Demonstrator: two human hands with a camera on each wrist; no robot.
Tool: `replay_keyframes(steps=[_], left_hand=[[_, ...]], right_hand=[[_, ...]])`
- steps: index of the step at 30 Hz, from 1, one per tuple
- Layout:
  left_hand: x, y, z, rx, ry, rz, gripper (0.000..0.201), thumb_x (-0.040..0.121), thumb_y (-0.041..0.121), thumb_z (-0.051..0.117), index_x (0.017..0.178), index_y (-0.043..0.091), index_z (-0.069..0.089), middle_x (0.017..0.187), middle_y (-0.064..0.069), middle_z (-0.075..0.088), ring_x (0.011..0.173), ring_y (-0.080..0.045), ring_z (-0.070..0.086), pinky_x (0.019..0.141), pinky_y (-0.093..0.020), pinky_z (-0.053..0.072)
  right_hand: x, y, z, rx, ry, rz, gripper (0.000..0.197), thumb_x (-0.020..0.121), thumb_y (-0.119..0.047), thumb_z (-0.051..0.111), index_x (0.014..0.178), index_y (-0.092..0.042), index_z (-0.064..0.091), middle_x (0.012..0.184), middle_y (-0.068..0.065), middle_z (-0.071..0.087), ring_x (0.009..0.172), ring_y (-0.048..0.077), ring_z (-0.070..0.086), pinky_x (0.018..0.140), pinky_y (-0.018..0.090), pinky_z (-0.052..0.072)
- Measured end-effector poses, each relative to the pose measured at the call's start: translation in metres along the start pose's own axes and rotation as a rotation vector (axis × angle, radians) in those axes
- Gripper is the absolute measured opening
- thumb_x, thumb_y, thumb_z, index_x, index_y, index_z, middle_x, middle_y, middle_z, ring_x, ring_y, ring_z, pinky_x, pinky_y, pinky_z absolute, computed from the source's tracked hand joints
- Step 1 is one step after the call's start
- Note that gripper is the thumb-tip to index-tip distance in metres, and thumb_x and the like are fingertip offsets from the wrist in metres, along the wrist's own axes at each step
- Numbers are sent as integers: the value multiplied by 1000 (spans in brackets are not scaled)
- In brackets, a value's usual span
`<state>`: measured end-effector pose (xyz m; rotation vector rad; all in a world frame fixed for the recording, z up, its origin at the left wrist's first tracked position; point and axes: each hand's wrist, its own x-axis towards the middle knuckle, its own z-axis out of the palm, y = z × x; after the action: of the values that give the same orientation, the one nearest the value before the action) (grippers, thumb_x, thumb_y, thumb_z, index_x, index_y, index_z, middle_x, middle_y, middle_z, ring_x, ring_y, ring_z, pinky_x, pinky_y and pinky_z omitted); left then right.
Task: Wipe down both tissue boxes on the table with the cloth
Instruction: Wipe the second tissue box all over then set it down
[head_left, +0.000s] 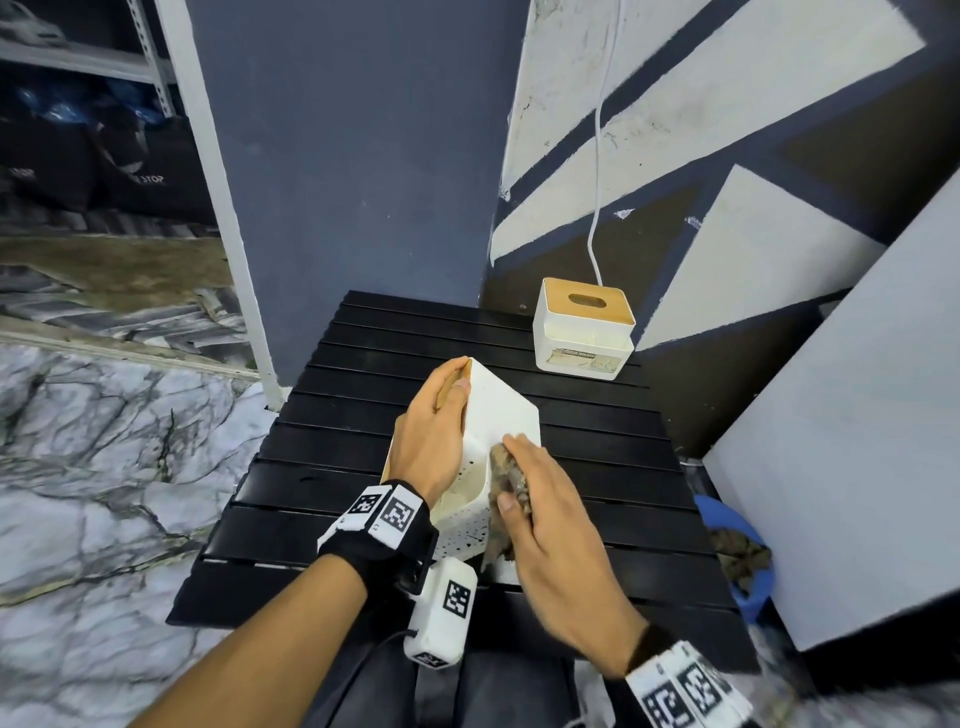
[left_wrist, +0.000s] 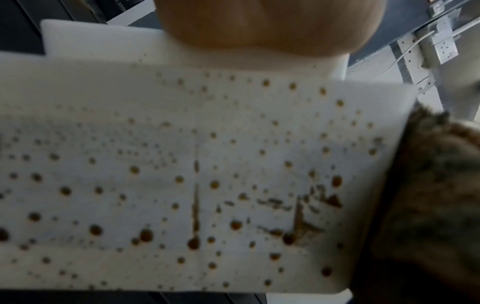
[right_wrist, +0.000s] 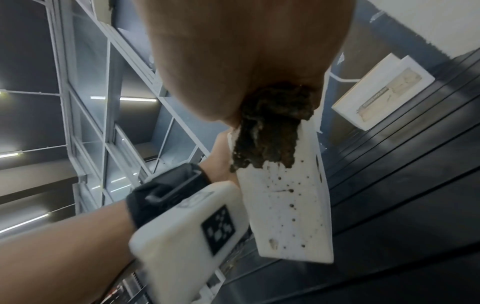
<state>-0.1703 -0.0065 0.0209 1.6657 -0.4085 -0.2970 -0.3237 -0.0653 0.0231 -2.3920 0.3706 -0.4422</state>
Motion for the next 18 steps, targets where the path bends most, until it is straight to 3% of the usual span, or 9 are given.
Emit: replay_keyframes(steps=[2,5,8,11,14,18], left_hand=[[0,1,2,12,-15,1,29,99,48,40,121,51,58,102,20,70,94,-5,65,90,-35,52],[0,2,6,21,-19,-5,29,97,47,41,120,53,58,103,21,70,95,-3,64,86,-27,50],[-1,4,8,27,-20,-9,30,98,45,42,122,52,58,107,25,67,97,5,61,80,-19,44],[1,4,7,26,-14,-19,30,98,45,43,122,52,58,108,27,65,100,7,58,81,-19,42],[1,3,7,41,2,-23,28,97,46,43,120,54,58,99,25,69,91,6,62,79,-21,47],[0,2,7,43,5,-22,26,97,49,42,115,55,58,91,13,72,83,-8,66,79,-29,52]], right_hand=[[7,3,-2,23,13,7,46,100,-33,35,145,-34,26,145,-21,27,136,-6,20,114,15,16],[47,12,-8,63,38,51,40,100,-25,38,141,-25,35,137,-5,44,121,5,42,110,26,31],[90,20,-16,16,2,121,44,101,-26,36,144,-19,30,148,-2,35,134,11,33,113,25,22],[109,25,-17,9,-21,137,45,101,-27,35,145,-18,28,151,-1,31,138,15,29,112,25,19],[98,25,-11,32,17,121,45,101,-27,35,145,-21,29,150,-4,33,137,12,29,112,25,20],[51,17,-6,64,73,17,42,100,-24,40,142,-22,34,143,-8,39,132,6,33,112,21,22]])
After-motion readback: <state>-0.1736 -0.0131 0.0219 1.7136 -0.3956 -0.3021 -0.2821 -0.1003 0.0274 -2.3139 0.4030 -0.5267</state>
